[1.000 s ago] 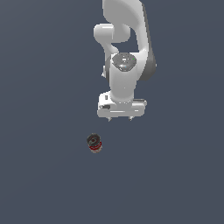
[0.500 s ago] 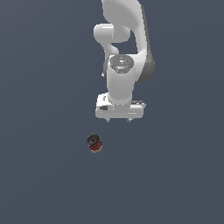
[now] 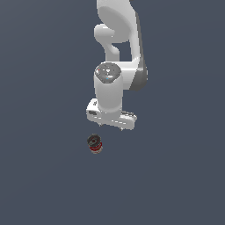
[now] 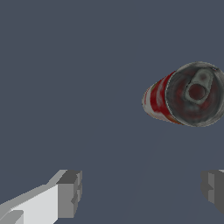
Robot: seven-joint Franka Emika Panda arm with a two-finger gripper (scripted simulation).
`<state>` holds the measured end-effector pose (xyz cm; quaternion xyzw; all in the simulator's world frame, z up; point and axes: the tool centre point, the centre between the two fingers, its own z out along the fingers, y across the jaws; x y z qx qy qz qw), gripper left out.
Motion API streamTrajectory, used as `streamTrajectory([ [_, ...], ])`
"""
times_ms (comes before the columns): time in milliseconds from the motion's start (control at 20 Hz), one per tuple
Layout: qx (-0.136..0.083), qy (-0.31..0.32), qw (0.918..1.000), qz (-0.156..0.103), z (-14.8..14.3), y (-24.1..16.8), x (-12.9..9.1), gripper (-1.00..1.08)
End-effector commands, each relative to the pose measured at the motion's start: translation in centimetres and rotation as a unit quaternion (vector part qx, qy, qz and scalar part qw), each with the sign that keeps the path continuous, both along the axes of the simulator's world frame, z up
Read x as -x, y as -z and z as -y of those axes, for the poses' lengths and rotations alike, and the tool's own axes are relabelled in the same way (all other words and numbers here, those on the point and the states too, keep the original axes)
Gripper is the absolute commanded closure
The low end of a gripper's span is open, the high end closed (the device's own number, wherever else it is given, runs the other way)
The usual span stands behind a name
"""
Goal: Pick up the object and move it to a goal position.
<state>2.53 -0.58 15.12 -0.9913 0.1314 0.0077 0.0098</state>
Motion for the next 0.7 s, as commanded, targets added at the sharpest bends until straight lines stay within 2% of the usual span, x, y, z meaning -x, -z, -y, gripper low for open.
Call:
streamTrajectory([
  [0, 0.001, 0.044, 0.9990, 0.000, 1.5, 0.4, -0.9, -0.92],
  [300, 0.006, 0.141, 0.9899, 0.001, 4.9, 1.4, -2.8, -0.92],
  [650, 0.010, 0.210, 0.9777, 0.003, 7.3, 2.1, -4.0, -0.92],
])
